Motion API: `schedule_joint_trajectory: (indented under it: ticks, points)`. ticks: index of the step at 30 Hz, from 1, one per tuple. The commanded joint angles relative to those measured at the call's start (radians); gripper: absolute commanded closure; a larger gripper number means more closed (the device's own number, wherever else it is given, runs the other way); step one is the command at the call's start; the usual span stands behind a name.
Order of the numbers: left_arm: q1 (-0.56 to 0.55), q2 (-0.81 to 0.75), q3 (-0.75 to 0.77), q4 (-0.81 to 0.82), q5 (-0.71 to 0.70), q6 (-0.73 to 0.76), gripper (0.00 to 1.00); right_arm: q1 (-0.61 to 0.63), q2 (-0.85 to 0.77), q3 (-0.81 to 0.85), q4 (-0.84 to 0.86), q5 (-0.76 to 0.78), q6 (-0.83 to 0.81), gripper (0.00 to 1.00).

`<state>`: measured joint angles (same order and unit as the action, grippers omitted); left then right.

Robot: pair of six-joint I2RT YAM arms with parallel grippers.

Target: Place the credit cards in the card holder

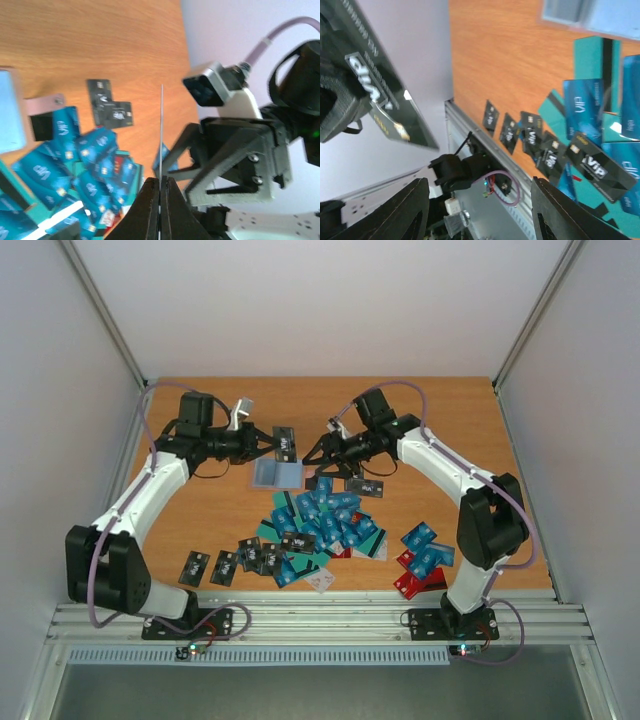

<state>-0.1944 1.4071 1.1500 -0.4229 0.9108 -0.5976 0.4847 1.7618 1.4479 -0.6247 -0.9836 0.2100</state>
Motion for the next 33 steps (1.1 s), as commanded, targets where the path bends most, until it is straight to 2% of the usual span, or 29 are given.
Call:
schedule_joint_trajectory:
  ticks: [1,6,15,22,33]
  points:
    - [0.053,0.036,-0.021,0.023,-0.072,0.101,1.00,0.004,0.017,0.026,-0.047,0.116,-0.005,0.44]
    - [0.117,0.085,-0.031,0.042,-0.058,0.125,1.00,0.004,0.048,0.036,-0.067,0.140,-0.018,0.45]
    - [0.144,0.203,-0.023,0.109,-0.037,0.170,1.00,0.004,0.148,0.085,-0.062,0.159,-0.006,0.47]
    - [0.153,0.299,0.017,0.109,-0.025,0.195,1.00,0.004,0.295,0.251,-0.152,0.179,-0.067,0.49]
    - [0.154,0.423,0.056,0.112,-0.024,0.228,1.00,0.004,0.569,0.602,-0.354,0.177,-0.148,0.55]
